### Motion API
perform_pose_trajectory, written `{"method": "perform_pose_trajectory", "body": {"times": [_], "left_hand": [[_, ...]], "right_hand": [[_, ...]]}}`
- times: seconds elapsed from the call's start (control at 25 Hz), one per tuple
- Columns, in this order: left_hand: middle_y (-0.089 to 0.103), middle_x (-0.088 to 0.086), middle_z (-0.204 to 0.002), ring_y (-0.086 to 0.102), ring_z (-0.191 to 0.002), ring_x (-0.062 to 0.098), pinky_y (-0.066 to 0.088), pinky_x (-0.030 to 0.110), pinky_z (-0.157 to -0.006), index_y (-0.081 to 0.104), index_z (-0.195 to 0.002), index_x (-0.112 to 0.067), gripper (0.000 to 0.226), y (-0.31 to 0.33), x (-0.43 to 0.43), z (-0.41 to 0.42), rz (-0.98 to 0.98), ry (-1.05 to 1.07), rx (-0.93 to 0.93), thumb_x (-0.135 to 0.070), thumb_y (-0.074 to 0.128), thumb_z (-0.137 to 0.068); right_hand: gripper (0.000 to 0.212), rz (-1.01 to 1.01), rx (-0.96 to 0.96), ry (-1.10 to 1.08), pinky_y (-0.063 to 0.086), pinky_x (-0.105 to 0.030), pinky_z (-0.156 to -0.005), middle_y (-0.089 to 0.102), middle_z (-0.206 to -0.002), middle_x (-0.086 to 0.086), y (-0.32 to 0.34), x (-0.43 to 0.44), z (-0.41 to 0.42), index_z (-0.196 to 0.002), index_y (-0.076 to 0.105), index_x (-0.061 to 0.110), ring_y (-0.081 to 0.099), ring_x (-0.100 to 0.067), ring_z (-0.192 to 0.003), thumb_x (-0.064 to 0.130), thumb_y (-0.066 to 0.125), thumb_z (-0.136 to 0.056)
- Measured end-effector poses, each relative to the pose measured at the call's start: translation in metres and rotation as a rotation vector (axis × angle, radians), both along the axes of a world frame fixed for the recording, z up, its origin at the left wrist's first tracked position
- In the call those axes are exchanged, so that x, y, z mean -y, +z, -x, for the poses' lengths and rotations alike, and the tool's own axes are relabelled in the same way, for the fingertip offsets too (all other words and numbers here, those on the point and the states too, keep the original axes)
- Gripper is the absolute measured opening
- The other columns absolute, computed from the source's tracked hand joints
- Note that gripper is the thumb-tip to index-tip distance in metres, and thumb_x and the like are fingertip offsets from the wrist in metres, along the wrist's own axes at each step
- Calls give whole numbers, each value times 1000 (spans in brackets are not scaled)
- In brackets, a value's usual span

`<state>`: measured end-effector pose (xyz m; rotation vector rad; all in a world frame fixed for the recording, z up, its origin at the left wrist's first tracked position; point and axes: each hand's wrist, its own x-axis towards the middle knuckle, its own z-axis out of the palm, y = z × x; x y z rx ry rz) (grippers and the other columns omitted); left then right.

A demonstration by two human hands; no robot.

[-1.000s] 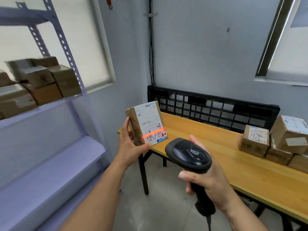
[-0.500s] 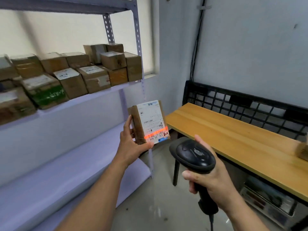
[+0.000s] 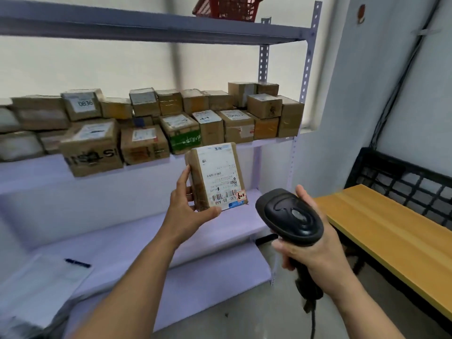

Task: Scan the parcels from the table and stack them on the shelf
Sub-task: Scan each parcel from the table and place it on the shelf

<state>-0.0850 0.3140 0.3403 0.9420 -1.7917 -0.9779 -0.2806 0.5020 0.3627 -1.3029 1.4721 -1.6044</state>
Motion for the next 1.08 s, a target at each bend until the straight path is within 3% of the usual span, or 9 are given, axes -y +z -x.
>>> {"method": "perform_pose_trajectory", "body": {"times": [0.16, 0.24, 0.44, 0.6, 0.76, 0.88, 0.96, 1.08], "left_hand": [[42, 6, -139, 51, -118, 12, 48, 17, -78, 13, -145, -50, 108, 18, 7, -46, 25, 129, -22, -17, 84, -71], [42, 6, -140, 51, -119, 13, 47, 16, -77, 11, -146, -49, 109, 24, 13, -73, 34, 183, -25, -18, 84, -71], [42, 3, -143, 50, -118, 10, 46, 15, -75, 10, -149, -44, 109, 43, 41, -152, 86, 303, -47, -18, 83, -72], [45, 5, -141, 54, -115, 11, 43, 14, -75, 11, -148, -46, 107, 58, 82, -233, 90, 381, -60, -20, 82, -74], [52, 1, -133, 56, -101, -1, 41, 10, -72, 12, -150, -42, 101, 68, 121, -303, 84, 431, -106, -13, 77, -79], [56, -1, -125, 57, -103, 5, 45, 16, -77, 17, -151, -37, 91, 65, 152, -335, 24, 392, -111, -12, 73, -83], [59, 2, -123, 59, -108, 14, 51, 28, -85, 24, -150, -36, 80, 59, 173, -347, -41, 357, -117, -16, 69, -87], [56, 6, -136, 57, -116, 24, 47, 42, -99, 25, -149, -37, 68, 52, 200, -351, -141, 347, -92, -34, 62, -92]], "right_hand": [[104, 13, -17, 84, 53, -38, -46, 69, -106, -7, 3, 33, -18, -132, 39, 55, 63, -40, -57, -9, 84, -63], [104, 1, -19, 134, 54, -38, -48, 67, -110, -11, 5, 49, -35, -132, 40, 57, 63, -39, -58, -2, 88, -62], [100, 35, -49, 191, 53, -33, -47, 67, -110, -12, 14, 94, -94, -129, 38, 58, 64, -32, -55, -3, 84, -64], [101, 63, -75, 193, 54, -36, -48, 69, -105, -11, 21, 140, -158, -131, 37, 57, 62, -30, -51, -7, 82, -67], [103, 69, -84, 194, 55, -36, -48, 69, -105, -9, 20, 185, -216, -140, 34, 50, 63, -30, -51, -9, 80, -68], [103, 59, -93, 194, 55, -37, -48, 69, -104, -9, 15, 208, -247, -137, 34, 54, 63, -31, -52, -8, 80, -68], [102, 54, -99, 174, 55, -37, -49, 70, -102, -8, 12, 219, -263, -133, 35, 57, 63, -31, -52, -7, 81, -68], [102, 48, -109, 132, 55, -36, -49, 69, -104, -9, 8, 230, -278, -132, 35, 59, 64, -31, -52, -7, 81, -68]]}}
